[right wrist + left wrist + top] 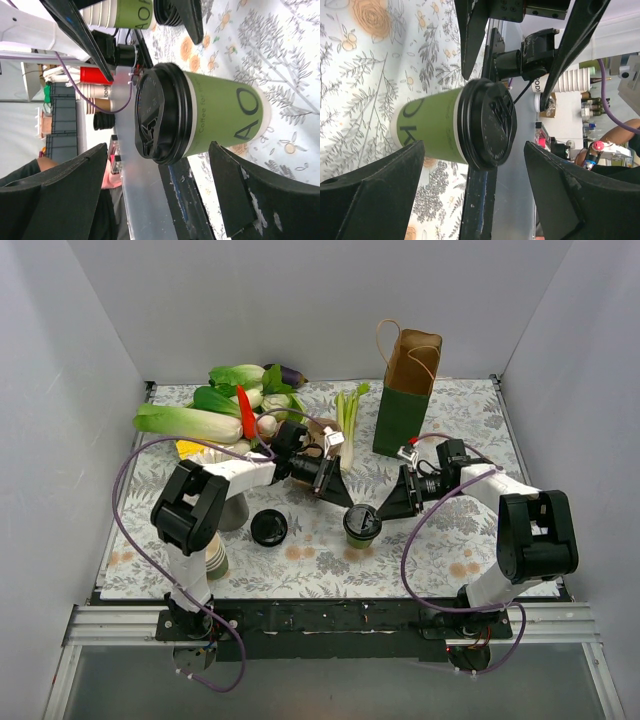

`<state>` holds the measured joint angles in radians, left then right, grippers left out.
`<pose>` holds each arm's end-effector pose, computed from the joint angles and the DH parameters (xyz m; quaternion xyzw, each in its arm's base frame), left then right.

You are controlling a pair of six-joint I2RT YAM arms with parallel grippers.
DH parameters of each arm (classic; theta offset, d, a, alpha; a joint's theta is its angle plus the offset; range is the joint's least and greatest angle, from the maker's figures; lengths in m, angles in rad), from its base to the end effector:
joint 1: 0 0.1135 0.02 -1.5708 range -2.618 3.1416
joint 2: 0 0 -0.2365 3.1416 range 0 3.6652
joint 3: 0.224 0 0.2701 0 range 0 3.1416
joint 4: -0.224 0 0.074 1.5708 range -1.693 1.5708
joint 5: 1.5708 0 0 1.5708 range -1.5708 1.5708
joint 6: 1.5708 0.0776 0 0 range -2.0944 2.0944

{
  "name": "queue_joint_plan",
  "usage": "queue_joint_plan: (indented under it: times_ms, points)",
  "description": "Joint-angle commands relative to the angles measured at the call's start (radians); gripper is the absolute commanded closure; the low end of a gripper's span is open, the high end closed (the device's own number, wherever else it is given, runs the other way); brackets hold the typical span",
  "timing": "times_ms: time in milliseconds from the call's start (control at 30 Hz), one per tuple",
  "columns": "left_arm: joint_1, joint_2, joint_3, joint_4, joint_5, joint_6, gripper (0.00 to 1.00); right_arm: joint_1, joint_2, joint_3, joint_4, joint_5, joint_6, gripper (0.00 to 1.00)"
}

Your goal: Pack the takeout coffee

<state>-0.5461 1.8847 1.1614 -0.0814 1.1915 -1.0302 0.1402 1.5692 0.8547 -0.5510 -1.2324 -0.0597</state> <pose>0.3056 -0.2701 0.1351 -0.0196 -0.7956 0.5864 0.1509 0.2748 0.1127 0.1276 -0.1679 0.7938 0.5757 0.1010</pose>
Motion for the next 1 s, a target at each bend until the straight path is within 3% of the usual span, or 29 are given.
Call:
queue_joint_plan:
  times_ms: [0, 133, 267, 500, 633, 733, 867, 967]
  points:
    - [-0.032, 0.057, 0.128, -0.049, 0.019, 0.068, 0.21, -0.028, 0.023, 0.079, 0.0, 0.023, -0.025, 0.11]
    - [-0.046, 0.105, 0.228, -0.049, -0.022, 0.045, 0.2, -0.06, 0.029, 0.109, -0.032, 0.027, -0.038, 0.12]
    - [-0.012, 0.022, 0.203, -0.073, -0.225, 0.085, 0.14, -0.062, 0.023, 0.122, -0.081, 0.059, -0.129, 0.12]
    - [0.009, -0.188, -0.018, -0.245, -0.172, 0.262, 0.1, -0.059, 0.054, 0.145, -0.063, 0.039, -0.143, 0.11]
    - [0.024, -0.191, -0.092, -0.297, -0.116, 0.326, 0.13, -0.034, 0.083, 0.172, -0.04, 0.034, -0.12, 0.11]
    - [0.026, -0.174, -0.1, -0.359, -0.102, 0.456, 0.16, -0.008, 0.106, 0.178, -0.017, 0.025, -0.085, 0.12]
    - [-0.015, -0.188, -0.152, -0.301, -0.17, 0.506, 0.17, 0.004, 0.132, 0.191, -0.004, 0.007, -0.066, 0.13]
    - [-0.07, -0.193, -0.178, -0.187, -0.21, 0.457, 0.16, 0.006, 0.147, 0.191, -0.001, 0.002, -0.063, 0.13]
